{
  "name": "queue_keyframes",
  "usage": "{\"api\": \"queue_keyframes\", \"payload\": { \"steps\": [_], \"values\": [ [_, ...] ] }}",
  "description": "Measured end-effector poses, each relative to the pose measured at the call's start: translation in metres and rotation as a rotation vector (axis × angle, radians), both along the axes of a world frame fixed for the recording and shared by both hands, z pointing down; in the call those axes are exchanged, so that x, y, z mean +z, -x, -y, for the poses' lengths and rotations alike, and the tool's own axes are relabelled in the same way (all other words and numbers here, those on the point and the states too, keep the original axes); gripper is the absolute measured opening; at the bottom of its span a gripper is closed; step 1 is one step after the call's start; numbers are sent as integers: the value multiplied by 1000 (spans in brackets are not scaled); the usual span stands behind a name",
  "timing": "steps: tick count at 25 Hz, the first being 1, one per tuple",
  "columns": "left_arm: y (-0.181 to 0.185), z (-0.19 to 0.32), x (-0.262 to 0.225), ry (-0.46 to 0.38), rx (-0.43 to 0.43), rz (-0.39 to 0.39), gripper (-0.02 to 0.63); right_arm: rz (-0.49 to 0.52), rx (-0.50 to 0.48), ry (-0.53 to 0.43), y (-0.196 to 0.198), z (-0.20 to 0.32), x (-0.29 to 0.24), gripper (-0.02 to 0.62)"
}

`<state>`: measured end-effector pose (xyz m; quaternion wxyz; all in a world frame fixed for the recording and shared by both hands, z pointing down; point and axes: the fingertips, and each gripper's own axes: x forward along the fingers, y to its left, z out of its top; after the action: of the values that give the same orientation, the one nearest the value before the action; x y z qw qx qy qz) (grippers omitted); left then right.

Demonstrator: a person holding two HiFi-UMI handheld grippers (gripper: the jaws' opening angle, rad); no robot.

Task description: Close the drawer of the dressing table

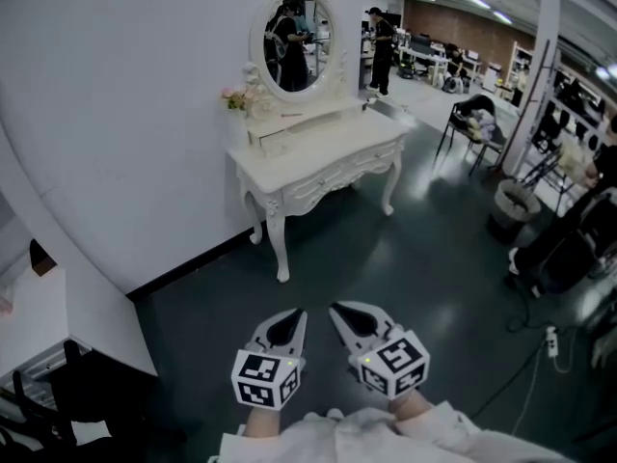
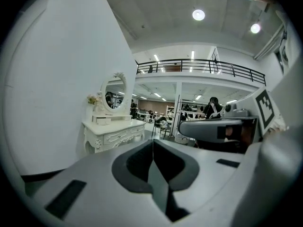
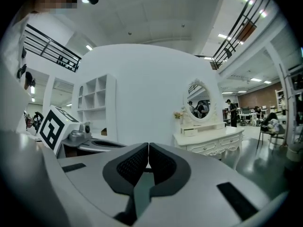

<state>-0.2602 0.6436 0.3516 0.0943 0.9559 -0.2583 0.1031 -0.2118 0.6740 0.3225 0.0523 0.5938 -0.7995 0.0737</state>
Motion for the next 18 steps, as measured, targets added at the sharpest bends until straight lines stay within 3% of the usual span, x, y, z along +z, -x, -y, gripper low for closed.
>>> {"api": "queue_keyframes", "payload": {
  "steps": [6, 8, 9, 15, 18],
  "values": [
    [-13, 17, -3, -6, -25, 5, 8, -22, 33, 33, -21, 11, 4, 15],
    [-19, 19, 0, -5, -25, 11, 9, -19, 36, 39, -28, 11, 5, 105],
    [-22, 20, 1, -3, -29, 10, 9, -18, 41, 41, -31, 12, 6, 120],
    [-34, 20, 6, 3, -75, 14, 13, -1, 46, 44, -49, 8, 12, 121],
    [-40, 15, 12, 21, -72, 30, 98, 16, 38, 60, -55, 6, 19, 120]
  ]
}}
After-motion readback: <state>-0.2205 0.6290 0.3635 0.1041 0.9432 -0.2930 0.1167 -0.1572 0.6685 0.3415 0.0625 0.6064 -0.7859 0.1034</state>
